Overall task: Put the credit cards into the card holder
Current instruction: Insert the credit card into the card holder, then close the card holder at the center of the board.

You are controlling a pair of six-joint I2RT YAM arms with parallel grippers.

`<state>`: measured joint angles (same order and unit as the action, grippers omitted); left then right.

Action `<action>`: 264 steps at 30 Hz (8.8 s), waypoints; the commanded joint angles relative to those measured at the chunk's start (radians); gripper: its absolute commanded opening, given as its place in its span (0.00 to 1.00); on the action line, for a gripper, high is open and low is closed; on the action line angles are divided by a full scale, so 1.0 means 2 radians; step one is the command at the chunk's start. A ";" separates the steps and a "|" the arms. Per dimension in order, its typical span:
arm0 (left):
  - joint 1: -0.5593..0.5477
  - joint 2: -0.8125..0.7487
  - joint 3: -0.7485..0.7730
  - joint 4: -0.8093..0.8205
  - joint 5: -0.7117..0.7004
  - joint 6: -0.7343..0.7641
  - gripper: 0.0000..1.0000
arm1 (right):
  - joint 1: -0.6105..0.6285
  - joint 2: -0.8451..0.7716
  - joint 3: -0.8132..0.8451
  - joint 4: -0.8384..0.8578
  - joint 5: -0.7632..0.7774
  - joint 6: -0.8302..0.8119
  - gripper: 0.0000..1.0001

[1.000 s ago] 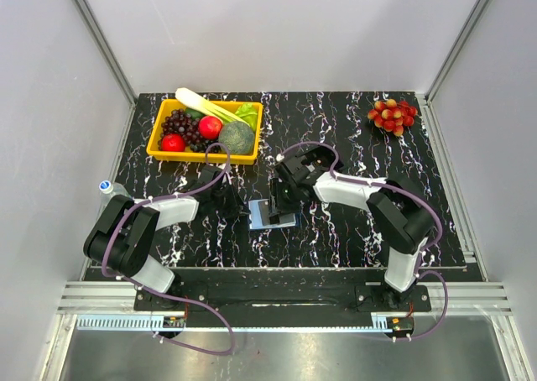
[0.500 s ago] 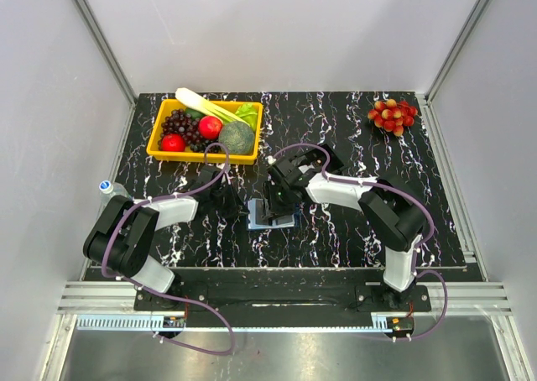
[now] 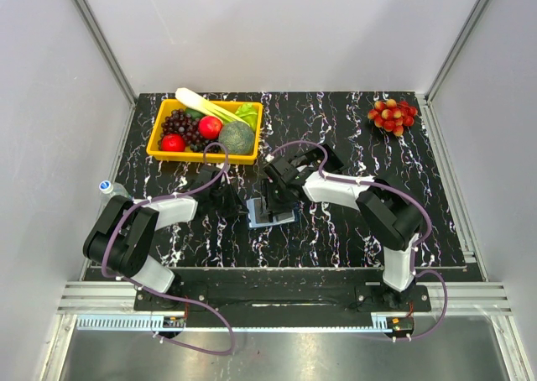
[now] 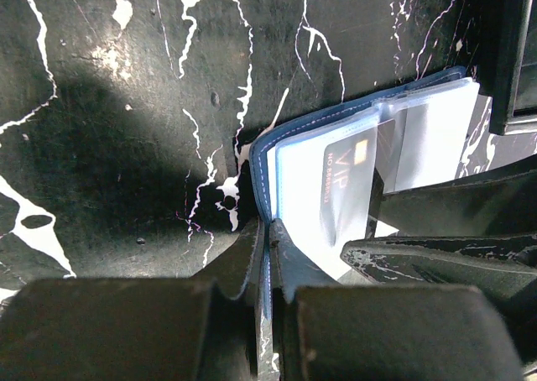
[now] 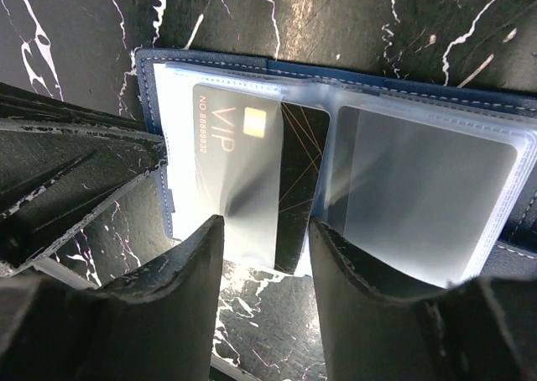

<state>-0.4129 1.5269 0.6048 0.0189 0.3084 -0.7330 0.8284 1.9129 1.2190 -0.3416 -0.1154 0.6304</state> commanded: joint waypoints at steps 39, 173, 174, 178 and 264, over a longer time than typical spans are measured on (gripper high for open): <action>-0.001 0.008 0.003 0.016 0.011 0.024 0.00 | 0.011 0.010 0.014 0.157 -0.083 -0.078 0.37; -0.070 -0.007 0.007 -0.022 -0.055 0.093 0.26 | 0.031 -0.061 -0.297 0.523 -0.050 -0.409 0.35; -0.070 -0.008 0.007 -0.023 -0.056 0.093 0.26 | 0.031 -0.060 -0.299 0.528 -0.049 -0.409 0.27; -0.070 -0.006 0.006 -0.026 -0.067 0.090 0.25 | 0.031 -0.081 -0.318 0.564 -0.047 -0.400 0.09; -0.202 0.017 0.057 -0.008 -0.146 0.021 0.07 | 0.081 -0.381 -0.331 0.133 0.215 0.028 0.35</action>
<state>-0.8169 1.6203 0.7238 0.0475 0.1757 -0.6479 0.9836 1.2518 0.4999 0.0677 0.2024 0.6697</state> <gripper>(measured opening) 0.053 0.325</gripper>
